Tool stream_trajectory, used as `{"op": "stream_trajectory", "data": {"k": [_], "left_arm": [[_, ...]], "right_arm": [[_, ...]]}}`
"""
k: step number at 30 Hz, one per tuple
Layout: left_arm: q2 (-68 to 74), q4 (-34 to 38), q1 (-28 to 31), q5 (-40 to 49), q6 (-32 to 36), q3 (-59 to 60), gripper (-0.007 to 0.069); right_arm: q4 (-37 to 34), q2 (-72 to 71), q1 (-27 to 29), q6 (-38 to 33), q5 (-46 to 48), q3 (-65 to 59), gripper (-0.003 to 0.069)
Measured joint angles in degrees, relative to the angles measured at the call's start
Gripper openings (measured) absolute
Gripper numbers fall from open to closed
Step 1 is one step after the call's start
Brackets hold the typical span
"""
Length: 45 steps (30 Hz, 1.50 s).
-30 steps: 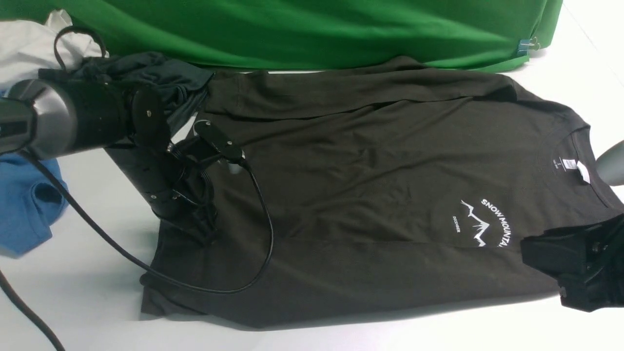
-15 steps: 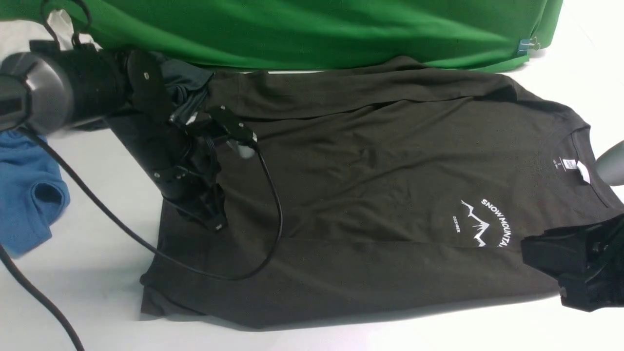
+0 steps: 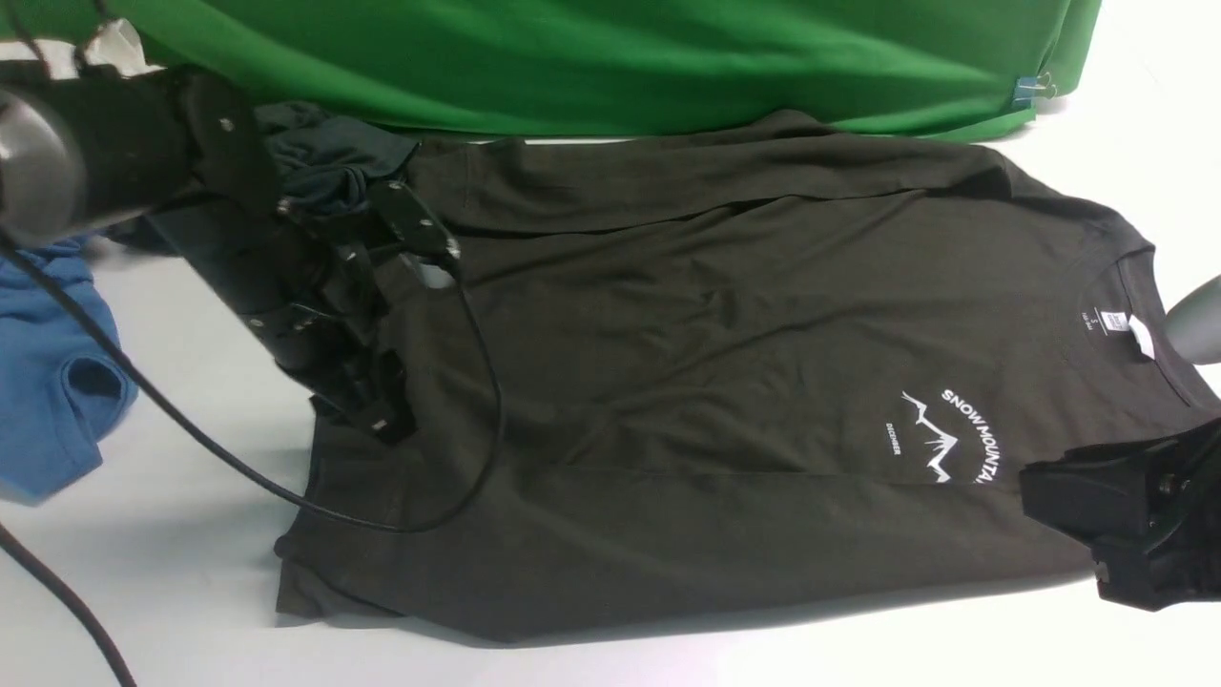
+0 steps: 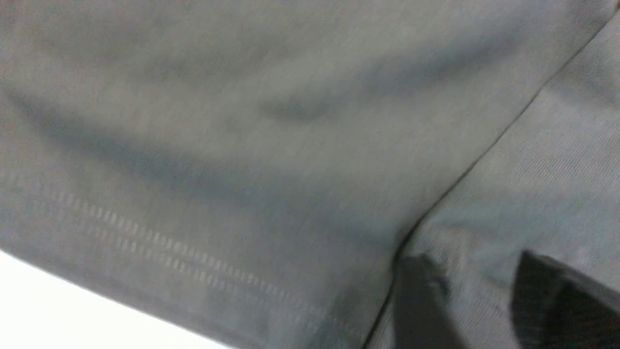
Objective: Fold a long-sleeved shirt on a white desktop.
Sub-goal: 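Grasp the left edge of the dark T-shirt lying flat on the table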
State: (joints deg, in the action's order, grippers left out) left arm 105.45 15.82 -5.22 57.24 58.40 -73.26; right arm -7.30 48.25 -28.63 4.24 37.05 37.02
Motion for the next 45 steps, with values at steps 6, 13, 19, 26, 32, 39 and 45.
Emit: {"op": "stream_trajectory", "data": {"k": [6,13,19,26,32,39,45], "left_arm": [[0.0,9.81,3.15,0.15,9.5,2.57,0.0539],[1.53,11.67,3.68,-6.76,13.57,8.73,0.0555],[2.45,15.06,3.79,-8.04,13.73,9.36,0.0501],[2.51,17.02,3.79,-6.49,13.73,9.36,0.0251],[2.51,17.27,3.79,-4.94,13.73,9.36,0.0044],[2.56,15.67,3.79,-1.88,13.23,6.72,0.0043],[2.56,14.97,3.79,3.72,10.52,-3.04,0.0042]], "right_arm": [[0.0,0.0,0.0,-0.24,0.0,0.0,0.0241],[0.0,0.0,0.0,-0.24,0.0,0.0,0.0241],[0.0,0.0,0.0,-0.18,0.0,0.0,0.0241],[0.0,0.0,0.0,-0.18,0.0,0.0,0.0241],[0.0,0.0,0.0,-0.18,0.0,0.0,0.0241],[0.0,0.0,0.0,-0.18,0.0,0.0,0.0241],[0.0,0.0,0.0,-0.18,-0.06,0.0,0.0241]]}}
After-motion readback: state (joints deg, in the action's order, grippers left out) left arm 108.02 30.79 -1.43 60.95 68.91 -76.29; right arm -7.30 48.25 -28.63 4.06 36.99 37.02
